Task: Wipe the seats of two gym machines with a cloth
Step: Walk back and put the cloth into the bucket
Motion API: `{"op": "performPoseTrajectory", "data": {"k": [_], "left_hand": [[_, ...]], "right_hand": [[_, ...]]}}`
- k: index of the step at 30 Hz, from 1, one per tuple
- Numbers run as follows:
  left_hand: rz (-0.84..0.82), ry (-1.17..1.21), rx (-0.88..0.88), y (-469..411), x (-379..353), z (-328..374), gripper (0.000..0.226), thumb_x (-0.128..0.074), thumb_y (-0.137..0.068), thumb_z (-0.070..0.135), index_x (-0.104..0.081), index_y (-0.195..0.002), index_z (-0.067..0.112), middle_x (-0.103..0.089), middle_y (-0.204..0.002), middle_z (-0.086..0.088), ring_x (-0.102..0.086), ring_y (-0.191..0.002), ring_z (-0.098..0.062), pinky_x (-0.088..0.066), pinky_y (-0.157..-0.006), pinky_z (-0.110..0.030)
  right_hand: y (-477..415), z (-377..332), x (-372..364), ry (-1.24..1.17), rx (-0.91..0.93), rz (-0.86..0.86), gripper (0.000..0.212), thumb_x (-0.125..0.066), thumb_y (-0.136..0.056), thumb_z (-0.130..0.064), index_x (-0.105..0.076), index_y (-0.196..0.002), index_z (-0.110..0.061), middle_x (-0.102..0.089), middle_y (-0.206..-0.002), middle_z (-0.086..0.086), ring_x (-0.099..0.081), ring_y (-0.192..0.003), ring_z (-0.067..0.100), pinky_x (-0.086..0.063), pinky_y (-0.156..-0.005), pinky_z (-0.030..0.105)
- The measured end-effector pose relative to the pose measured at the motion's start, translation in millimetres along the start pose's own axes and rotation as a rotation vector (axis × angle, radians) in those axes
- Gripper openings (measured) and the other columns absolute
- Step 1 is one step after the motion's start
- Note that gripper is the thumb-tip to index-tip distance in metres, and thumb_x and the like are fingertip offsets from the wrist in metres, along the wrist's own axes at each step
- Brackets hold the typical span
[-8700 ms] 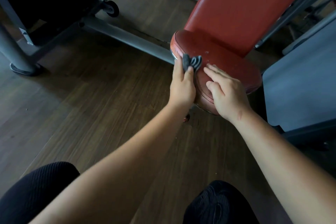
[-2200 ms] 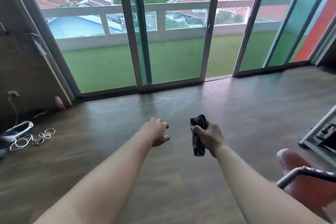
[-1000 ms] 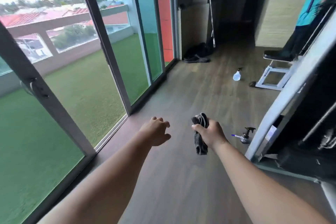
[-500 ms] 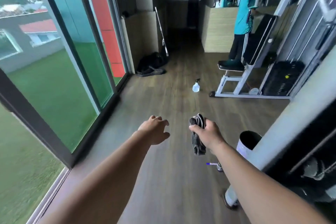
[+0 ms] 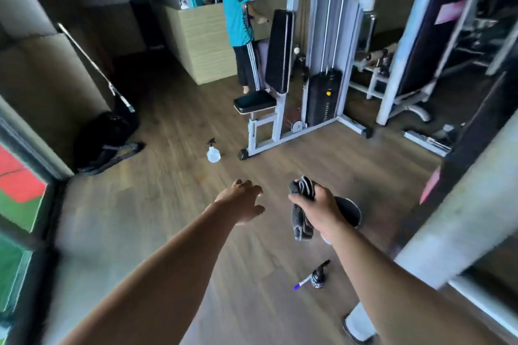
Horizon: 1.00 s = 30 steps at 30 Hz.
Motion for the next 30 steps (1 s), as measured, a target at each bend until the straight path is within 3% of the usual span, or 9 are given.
{"op": "performPoseTrajectory", "data": {"k": [6, 13, 19, 23, 26, 30], "left_hand": [[-0.047, 0.012, -0.146, -156, 4, 28, 0.054, -0.056, -0.097, 0.053, -0.05, -0.146, 0.031, -0.048, -0.148, -0.006, -0.038, -0.14, -0.028, -0.042, -0.111, -0.045], [-0.089, 0.016, -0.305, -302, 32, 89, 0.053, -0.056, -0.098, 0.052, -0.049, -0.146, 0.032, -0.048, -0.15, -0.006, -0.039, -0.14, -0.028, -0.04, -0.112, -0.046], [-0.149, -0.012, -0.483, -420, 40, 149, 0.053, -0.055, -0.099, 0.05, -0.05, -0.146, 0.028, -0.049, -0.151, -0.005, -0.041, -0.14, -0.028, -0.04, -0.112, -0.041], [-0.288, 0.27, -0.584, -485, 34, 206, 0.041, -0.061, -0.099, 0.041, -0.064, -0.135, 0.022, -0.065, -0.14, -0.004, -0.059, -0.129, -0.024, -0.046, -0.106, -0.032], [-0.457, 0.572, -0.585, -503, 25, 251, 0.03, -0.062, -0.1, 0.035, -0.072, -0.125, 0.023, -0.071, -0.13, -0.002, -0.065, -0.122, -0.022, -0.048, -0.1, -0.03], [-0.748, 0.888, -0.56, -503, 2, 294, 0.023, -0.067, -0.098, 0.03, -0.074, -0.119, 0.024, -0.077, -0.112, -0.001, -0.074, -0.103, -0.019, -0.059, -0.087, -0.038]], "right_hand": [[-113, 29, 53, 0.043, -0.057, 0.192, 0.031, -0.077, -0.07, -0.037, -0.067, -0.083, -0.011, -0.07, -0.068, 0.003, -0.063, -0.065, 0.023, -0.047, -0.064, 0.032], [-217, 37, 124, 0.101, -0.126, 0.36, 0.03, -0.077, -0.071, -0.039, -0.066, -0.082, -0.013, -0.07, -0.07, 0.002, -0.067, -0.073, 0.027, -0.05, -0.069, 0.036], [-287, 59, 184, 0.068, -0.234, 0.539, 0.038, -0.075, -0.067, -0.042, -0.068, -0.088, -0.011, -0.073, -0.08, 0.015, -0.07, -0.08, 0.035, -0.054, -0.076, 0.044], [-315, 83, 219, 0.031, -0.34, 0.677, 0.021, -0.08, -0.082, -0.025, -0.07, -0.088, -0.008, -0.071, -0.08, 0.014, -0.067, -0.076, 0.029, -0.05, -0.068, 0.027], [-327, 106, 238, 0.021, -0.423, 0.775, 0.025, -0.078, -0.08, -0.042, -0.065, -0.08, -0.02, -0.072, -0.079, 0.006, -0.072, -0.081, 0.03, -0.055, -0.076, 0.043], [-332, 138, 251, -0.136, -0.483, 0.889, 0.037, -0.069, -0.08, -0.057, -0.066, -0.091, -0.022, -0.074, -0.084, 0.007, -0.073, -0.084, 0.027, -0.057, -0.08, 0.048]]}}
Point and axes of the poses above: each hand's wrist, its own y-axis away from the middle knuckle, its own x-axis out of the back of the hand, z = x × y, the point moved 10 cm from there along -y, towards the middle knuckle
